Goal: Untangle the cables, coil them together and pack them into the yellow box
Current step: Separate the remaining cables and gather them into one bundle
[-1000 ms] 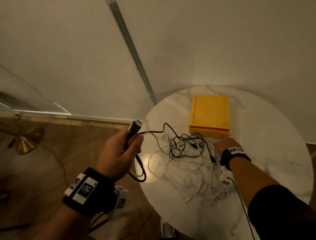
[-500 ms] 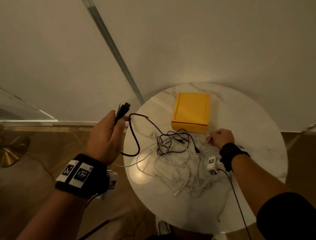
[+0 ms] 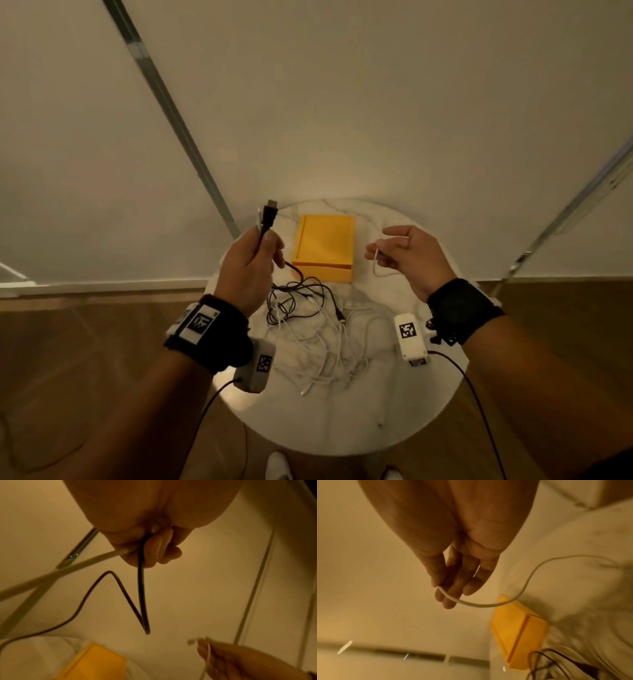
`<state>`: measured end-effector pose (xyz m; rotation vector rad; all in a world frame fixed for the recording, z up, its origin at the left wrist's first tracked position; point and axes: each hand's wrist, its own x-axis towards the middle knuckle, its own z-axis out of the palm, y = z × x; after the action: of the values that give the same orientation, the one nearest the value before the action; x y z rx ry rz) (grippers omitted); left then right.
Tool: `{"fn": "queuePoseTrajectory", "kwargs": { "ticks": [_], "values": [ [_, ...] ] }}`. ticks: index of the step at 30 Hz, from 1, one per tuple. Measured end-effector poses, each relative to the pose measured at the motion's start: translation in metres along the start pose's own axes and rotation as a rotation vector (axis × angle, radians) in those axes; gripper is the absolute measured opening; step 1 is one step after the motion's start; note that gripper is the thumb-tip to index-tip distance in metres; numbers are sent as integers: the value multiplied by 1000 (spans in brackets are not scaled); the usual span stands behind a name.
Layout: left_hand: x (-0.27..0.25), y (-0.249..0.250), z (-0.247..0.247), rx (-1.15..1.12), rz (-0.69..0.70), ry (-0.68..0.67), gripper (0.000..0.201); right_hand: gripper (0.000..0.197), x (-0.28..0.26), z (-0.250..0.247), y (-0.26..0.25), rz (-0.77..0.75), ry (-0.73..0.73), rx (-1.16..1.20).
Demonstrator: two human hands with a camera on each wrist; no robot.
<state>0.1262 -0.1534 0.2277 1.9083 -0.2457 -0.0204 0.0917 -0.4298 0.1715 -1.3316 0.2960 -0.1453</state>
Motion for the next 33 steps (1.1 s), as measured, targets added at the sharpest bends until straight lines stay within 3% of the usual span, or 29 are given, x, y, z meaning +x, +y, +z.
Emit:
{"fn": "queuePoseTrajectory", "kwargs": {
  "ticks": [5, 9, 18, 20, 22, 25, 30, 33],
  "values": [
    [-19, 40, 36, -242, -23, -128, 34, 14, -49, 58, -57, -320, -231, -216],
    [-29, 60, 43, -520, -25, -102, 35, 8, -67, 83, -74, -474, -133, -308],
    [-35, 84, 33, -579, 81, -27, 35, 20, -87, 114, -71, -501, -67, -523],
    [-34, 94, 24, -582, 72, 12, 35, 35, -88, 119, -71, -385, -207, -434],
    [-31, 103, 11, -685, 52, 29, 35, 36, -91, 119, -71, -273, -384, -323],
    [-23, 109, -14, -732, 77, 3, 34, 21, -97, 116, -71, -384, -411, -643],
    [-28, 105, -22, -574, 205, 2, 33, 40, -83, 115, -67, -562, -307, -955],
    [-23, 110, -33, -544, 311, 127, 30, 44, -69, 98, -54, -523, -296, -984]
  ]
}}
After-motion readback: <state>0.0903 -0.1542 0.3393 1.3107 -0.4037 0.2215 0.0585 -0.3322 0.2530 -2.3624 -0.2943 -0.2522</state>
